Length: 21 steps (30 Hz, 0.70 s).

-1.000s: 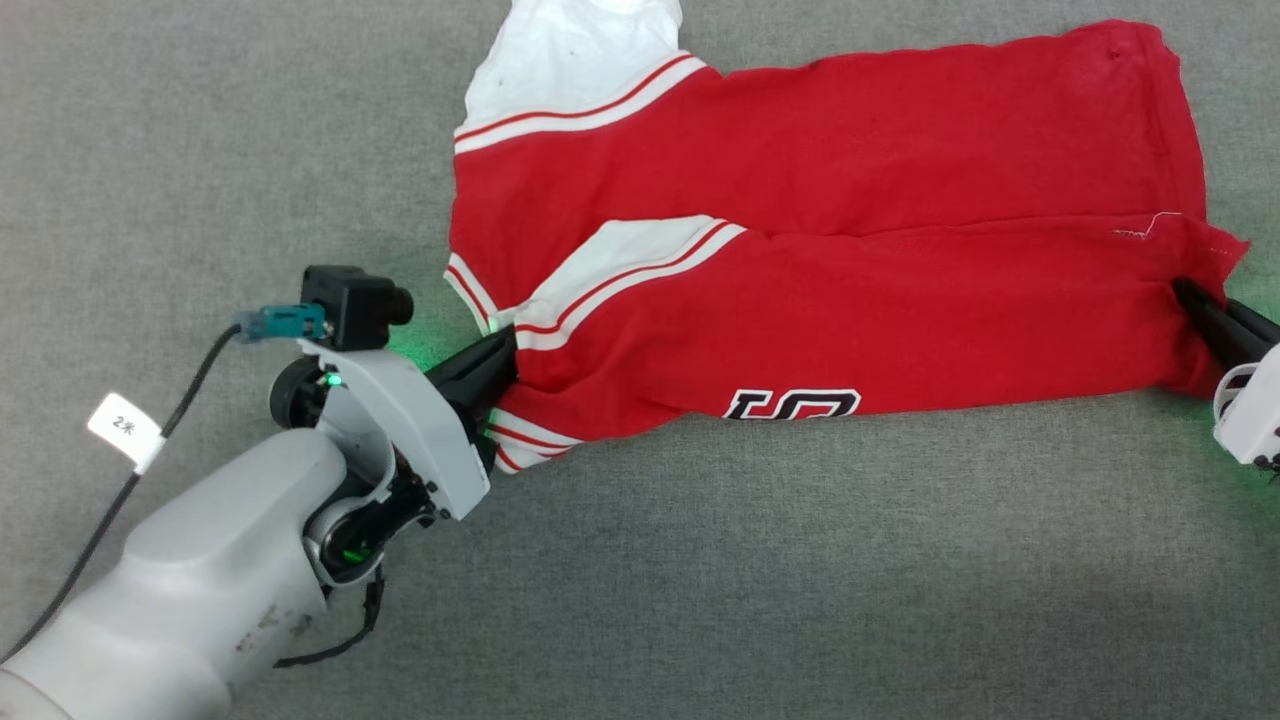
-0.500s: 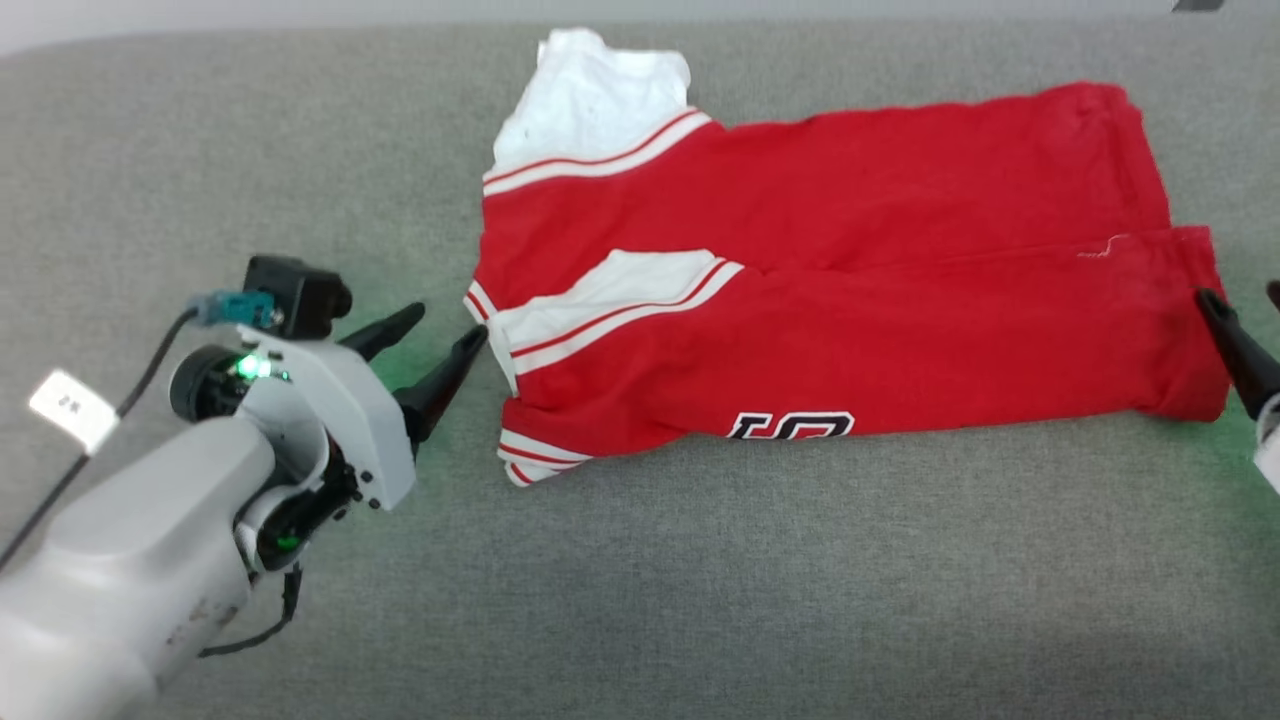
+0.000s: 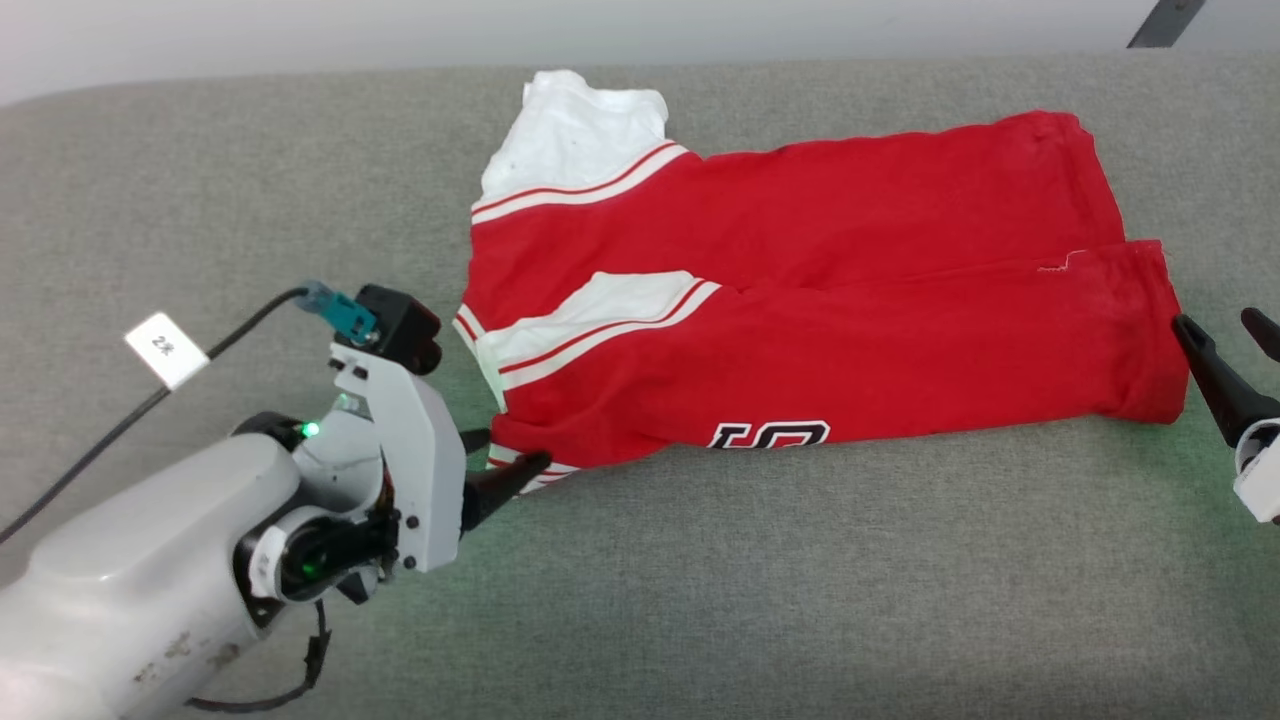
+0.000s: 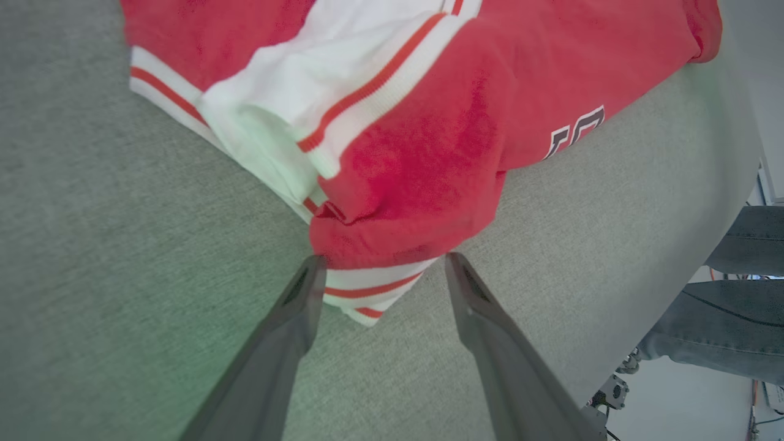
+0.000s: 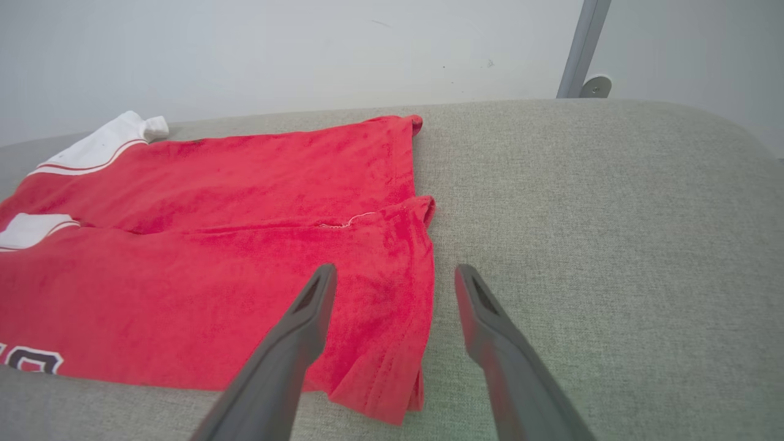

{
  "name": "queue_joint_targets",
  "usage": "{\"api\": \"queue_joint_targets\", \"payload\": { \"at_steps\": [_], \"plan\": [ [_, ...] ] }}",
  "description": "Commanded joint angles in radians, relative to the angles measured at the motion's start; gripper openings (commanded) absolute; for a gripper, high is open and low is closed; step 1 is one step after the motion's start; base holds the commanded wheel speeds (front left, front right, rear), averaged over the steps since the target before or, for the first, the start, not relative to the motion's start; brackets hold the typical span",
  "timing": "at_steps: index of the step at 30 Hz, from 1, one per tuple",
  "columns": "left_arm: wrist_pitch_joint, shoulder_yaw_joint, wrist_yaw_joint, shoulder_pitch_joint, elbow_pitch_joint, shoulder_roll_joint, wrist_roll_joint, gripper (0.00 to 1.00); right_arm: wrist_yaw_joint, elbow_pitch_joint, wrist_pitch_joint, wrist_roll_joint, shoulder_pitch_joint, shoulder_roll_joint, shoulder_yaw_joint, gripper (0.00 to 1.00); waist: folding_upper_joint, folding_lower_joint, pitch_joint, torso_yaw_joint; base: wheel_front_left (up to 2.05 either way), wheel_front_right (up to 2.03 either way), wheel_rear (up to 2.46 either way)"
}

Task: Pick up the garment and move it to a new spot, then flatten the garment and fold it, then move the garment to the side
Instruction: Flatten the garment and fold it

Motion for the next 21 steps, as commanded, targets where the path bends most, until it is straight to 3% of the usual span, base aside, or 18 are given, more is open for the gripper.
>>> {"api": "queue_joint_targets", "payload": {
  "at_steps": [1, 3, 10, 11, 13, 14, 15, 16, 21],
  "plan": [
    [0.013, -0.002, 0.001, 0.007, 0.009, -0.008, -0.019, 1.00, -0.002, -0.009, 0.003, -0.007, 0.009, 0.008, -0.011, 1.00, 0.0000, -0.0001, 0.011, -0.011, 0.00, 0.00, 0.00],
    [0.013, 0.000, 0.004, 0.011, 0.037, -0.017, -0.025, 1.00, -0.002, -0.015, 0.007, -0.011, 0.007, 0.013, -0.019, 1.00, 0.0000, -0.0001, 0.021, -0.020, 0.00, 0.00, 0.00],
    [0.041, 0.002, -0.051, 0.050, 0.172, -0.072, -0.084, 1.00, -0.002, -0.030, 0.015, -0.026, -0.006, 0.030, -0.036, 1.00, 0.0000, -0.0001, 0.045, -0.048, 0.00, 0.00, 0.00],
    [0.043, 0.002, -0.063, 0.056, 0.188, -0.079, -0.092, 0.91, -0.002, -0.031, 0.015, -0.027, -0.006, 0.032, -0.039, 1.00, 0.0000, -0.0001, 0.046, -0.051, 0.00, 0.00, 0.00],
    [0.043, 0.005, -0.088, 0.065, 0.211, -0.092, -0.105, 0.41, -0.002, -0.033, 0.022, -0.030, -0.006, 0.033, -0.042, 1.00, 0.0000, -0.0001, 0.049, -0.054, 0.00, 0.00, 0.00],
    [0.043, 0.005, -0.088, 0.065, 0.211, -0.092, -0.105, 0.41, -0.002, -0.033, 0.022, -0.030, -0.006, 0.033, -0.042, 1.00, 0.0000, -0.0001, 0.049, -0.054, 0.00, 0.00, 0.00],
    [0.047, 0.005, -0.100, 0.068, 0.219, -0.097, -0.109, 0.09, -0.002, -0.036, 0.028, -0.033, -0.007, 0.030, -0.037, 1.00, 0.0000, -0.0001, 0.050, -0.055, 0.00, 0.00, 0.00],
    [0.048, 0.007, -0.110, 0.069, 0.227, -0.101, -0.116, 0.00, -0.002, -0.040, 0.038, -0.035, -0.009, 0.026, -0.030, 1.00, 0.0000, -0.0001, 0.051, -0.056, 0.00, 0.00, 0.00],
    [0.037, 0.012, -0.138, 0.065, 0.246, -0.111, -0.112, 0.00, -0.002, -0.069, 0.154, -0.048, -0.035, -0.015, 0.036, 1.00, 0.0000, -0.0001, 0.057, -0.053, 0.00, 0.00, 0.00]
  ]
}}
